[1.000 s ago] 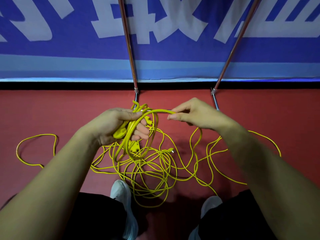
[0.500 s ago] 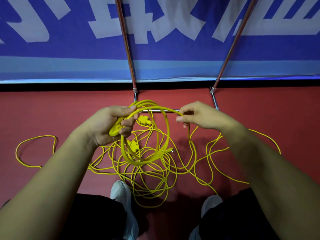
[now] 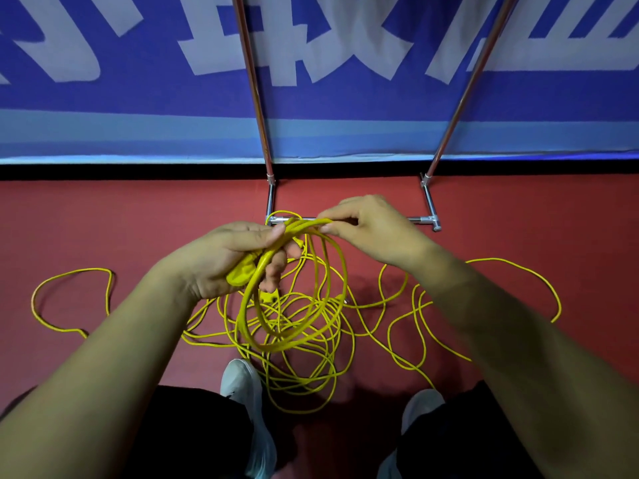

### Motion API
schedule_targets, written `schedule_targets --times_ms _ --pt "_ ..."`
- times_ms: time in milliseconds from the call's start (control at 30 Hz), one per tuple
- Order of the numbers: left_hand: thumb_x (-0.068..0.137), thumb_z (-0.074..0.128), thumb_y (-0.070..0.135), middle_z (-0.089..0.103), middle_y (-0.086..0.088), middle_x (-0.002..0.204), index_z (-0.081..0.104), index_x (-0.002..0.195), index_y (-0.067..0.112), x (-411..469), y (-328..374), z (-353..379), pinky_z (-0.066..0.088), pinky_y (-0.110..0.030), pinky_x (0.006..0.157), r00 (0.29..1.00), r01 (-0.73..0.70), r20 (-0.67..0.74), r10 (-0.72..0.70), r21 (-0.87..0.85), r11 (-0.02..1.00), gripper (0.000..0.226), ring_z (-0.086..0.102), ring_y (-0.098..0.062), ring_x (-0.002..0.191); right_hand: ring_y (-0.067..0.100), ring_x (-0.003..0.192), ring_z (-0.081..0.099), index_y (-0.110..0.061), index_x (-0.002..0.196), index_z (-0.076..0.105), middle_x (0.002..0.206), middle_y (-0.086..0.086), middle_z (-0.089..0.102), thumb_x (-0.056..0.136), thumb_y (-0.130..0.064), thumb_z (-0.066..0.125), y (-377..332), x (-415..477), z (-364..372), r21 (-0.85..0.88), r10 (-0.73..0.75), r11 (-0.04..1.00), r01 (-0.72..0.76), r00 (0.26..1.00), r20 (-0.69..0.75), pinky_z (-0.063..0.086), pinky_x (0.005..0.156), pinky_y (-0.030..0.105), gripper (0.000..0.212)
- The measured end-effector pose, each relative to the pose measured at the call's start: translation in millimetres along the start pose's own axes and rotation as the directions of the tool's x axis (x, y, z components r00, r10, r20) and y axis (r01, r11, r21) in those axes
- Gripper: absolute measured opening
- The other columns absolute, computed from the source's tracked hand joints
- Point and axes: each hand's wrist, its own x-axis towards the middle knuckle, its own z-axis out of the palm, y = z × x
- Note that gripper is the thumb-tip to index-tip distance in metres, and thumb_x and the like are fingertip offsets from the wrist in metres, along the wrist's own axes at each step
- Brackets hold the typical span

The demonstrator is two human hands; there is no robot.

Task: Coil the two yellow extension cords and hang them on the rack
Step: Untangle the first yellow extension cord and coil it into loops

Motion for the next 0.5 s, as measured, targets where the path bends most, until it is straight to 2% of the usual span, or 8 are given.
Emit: schedule_targets --times_ms 67,100,200,300,367,467,500 --pt "0.056 0.089 0.047 0.050 0.005 0.050 0.056 0.088 0.005 -2 -1 5 0.040 -0.018 0.040 0.995 -0.020 -0.096 0.035 0.147 0.989 0.062 0.049 -0.008 0.036 0.002 0.068 0.053 -0.019 0.100 0.076 0.071 -0.009 0.059 0.089 -0.018 0.065 -5 0 3 -0.059 -0.050 0.997 0.051 0.999 0.019 0.039 0.068 0.018 0.015" --pt "0.052 0.089 0.049 0.054 0.006 0.051 0.058 0.087 0.006 -2 -2 5 0.042 -0.017 0.041 0.993 -0.032 -0.107 0.049 0.155 0.987 0.064 0.052 -0.006 0.037 0.004 0.070 0.054 -0.019 0.100 0.075 0.074 -0.010 0.060 0.089 -0.018 0.065 -5 0 2 -0.064 -0.054 0.996 0.054 0.998 0.016 0.039 0.069 0.018 0.015" --pt "0.067 0.085 0.033 0.043 0.005 0.049 0.062 0.080 0.009 -2 0 4 0.035 -0.018 0.038 0.999 -0.037 0.039 0.038 -0.021 0.999 0.036 0.042 -0.008 0.033 0.008 0.075 0.058 -0.020 0.096 0.071 0.081 -0.006 0.067 0.088 -0.017 0.065 10 0 -9 -0.090 0.001 0.996 -0.004 0.999 -0.036 0.041 0.070 0.023 0.011" --pt "0.074 0.080 0.027 0.040 0.006 0.048 0.061 0.075 0.011 -4 5 -3 0.029 -0.019 0.038 0.996 -0.013 0.083 0.019 -0.068 0.998 0.025 0.039 -0.008 0.032 0.014 0.069 0.055 -0.022 0.084 0.067 0.069 -0.009 0.062 0.090 -0.019 0.063 44 -5 -21 -0.169 0.109 0.978 -0.123 0.990 -0.091 0.038 0.064 0.030 0.007" --pt "0.074 0.080 0.028 0.041 0.005 0.049 0.060 0.074 0.012 -10 9 -4 0.035 -0.020 0.038 0.993 -0.027 0.113 0.037 -0.090 0.996 0.025 0.044 -0.010 0.034 0.020 0.070 0.058 -0.019 0.081 0.068 0.068 -0.006 0.065 0.088 -0.020 0.065 65 -8 -23 -0.130 0.209 0.966 -0.224 0.971 -0.117 0.044 0.065 0.036 0.008" --pt "0.069 0.084 0.030 0.052 -0.004 0.055 0.062 0.072 0.012 -18 12 -4 0.053 -0.027 0.048 0.992 -0.068 0.098 0.077 -0.092 0.993 0.029 0.061 -0.021 0.047 0.024 0.080 0.064 -0.021 0.081 0.071 0.075 -0.003 0.070 0.085 -0.021 0.069 81 -9 -19 -0.022 0.292 0.955 -0.296 0.949 -0.117 0.049 0.075 0.038 0.005" --pt "0.074 0.081 0.028 0.054 -0.006 0.057 0.061 0.075 0.010 -18 12 -5 0.052 -0.026 0.047 0.988 -0.083 0.121 0.096 -0.111 0.990 0.027 0.061 -0.021 0.047 0.025 0.081 0.064 -0.021 0.081 0.070 0.077 -0.001 0.070 0.085 -0.021 0.069 83 -9 -17 -0.010 0.302 0.952 -0.305 0.946 -0.120 0.049 0.075 0.038 0.004"
